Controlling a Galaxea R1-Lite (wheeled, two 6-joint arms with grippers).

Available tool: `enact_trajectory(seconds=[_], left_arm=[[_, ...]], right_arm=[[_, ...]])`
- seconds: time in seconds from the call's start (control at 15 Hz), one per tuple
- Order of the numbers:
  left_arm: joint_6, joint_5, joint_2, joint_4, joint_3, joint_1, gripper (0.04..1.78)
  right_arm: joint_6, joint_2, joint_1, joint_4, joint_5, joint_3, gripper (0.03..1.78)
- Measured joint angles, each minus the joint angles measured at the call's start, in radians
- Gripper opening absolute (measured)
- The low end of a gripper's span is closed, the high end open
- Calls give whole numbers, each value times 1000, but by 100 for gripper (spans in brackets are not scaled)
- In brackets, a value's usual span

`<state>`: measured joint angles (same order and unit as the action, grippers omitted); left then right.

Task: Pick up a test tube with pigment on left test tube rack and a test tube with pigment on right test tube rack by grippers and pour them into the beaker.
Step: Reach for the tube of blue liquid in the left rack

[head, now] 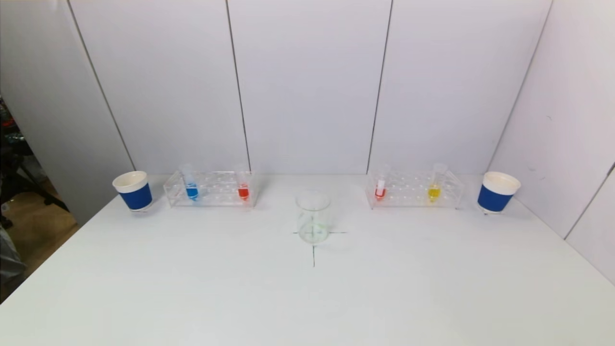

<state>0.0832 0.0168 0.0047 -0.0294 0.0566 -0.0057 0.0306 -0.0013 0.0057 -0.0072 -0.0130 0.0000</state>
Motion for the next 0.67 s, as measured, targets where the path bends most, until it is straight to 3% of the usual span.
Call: enact_trajectory(seconds=[0.27, 0.67], left_arm=[[2, 1, 101, -39, 225, -1, 176], [26, 1, 458, 4, 547, -8, 176]], right_arm=[[0, 0, 0, 0, 0, 0, 177], [0, 0, 0, 0, 0, 0, 177]])
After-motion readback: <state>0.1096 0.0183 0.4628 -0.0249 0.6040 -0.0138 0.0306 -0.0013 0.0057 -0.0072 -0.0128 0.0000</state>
